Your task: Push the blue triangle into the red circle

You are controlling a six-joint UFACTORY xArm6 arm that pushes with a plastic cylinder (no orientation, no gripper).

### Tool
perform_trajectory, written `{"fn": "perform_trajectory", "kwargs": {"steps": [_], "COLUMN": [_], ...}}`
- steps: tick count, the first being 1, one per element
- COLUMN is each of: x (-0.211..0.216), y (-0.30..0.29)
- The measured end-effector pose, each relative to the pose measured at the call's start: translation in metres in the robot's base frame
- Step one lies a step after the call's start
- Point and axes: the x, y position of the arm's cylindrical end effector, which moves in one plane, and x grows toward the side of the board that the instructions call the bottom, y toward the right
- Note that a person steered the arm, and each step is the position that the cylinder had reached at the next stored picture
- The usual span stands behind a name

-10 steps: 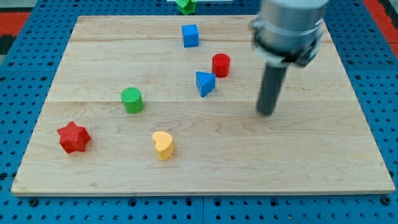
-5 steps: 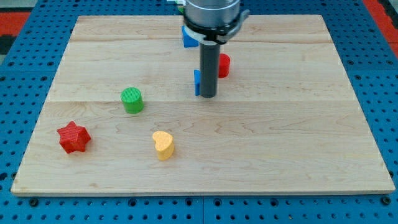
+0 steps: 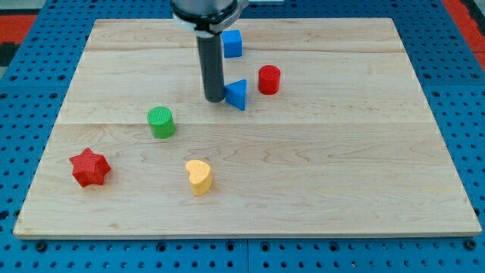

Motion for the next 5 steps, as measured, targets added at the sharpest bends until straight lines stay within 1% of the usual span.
{"fn": "perform_trajectory", "kwargs": {"steps": [2, 3, 4, 5], "x": [-0.040, -0.055, -0.059, -0.051], "y": [0.041, 0.041, 0.057, 0.080]}}
